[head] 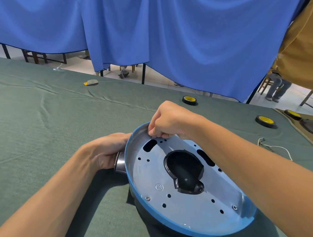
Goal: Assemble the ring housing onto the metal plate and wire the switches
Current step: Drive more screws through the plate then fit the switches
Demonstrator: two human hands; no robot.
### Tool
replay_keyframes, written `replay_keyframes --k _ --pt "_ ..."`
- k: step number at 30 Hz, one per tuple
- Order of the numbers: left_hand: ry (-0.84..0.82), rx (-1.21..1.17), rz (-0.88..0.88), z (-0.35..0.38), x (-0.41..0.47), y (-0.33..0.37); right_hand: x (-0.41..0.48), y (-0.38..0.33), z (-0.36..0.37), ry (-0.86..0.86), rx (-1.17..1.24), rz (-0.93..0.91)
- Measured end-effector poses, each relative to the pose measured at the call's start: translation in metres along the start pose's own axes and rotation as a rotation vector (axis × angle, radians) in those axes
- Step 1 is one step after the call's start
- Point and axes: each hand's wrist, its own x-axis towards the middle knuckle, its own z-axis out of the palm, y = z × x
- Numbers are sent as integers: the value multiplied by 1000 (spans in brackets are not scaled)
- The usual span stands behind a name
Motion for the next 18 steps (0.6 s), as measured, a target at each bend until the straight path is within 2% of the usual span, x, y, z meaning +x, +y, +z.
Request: replay_keyframes --k 9,15,18 --pt "-11 5 -7 1 -2 1 0 14 -6 -59 158 -42" --pt "7 4 10 -1 0 -1 4 3 -2 -83 254 145" --pt "-3 -16 18 -2 1 -2 5 -1 0 -68 311 178"
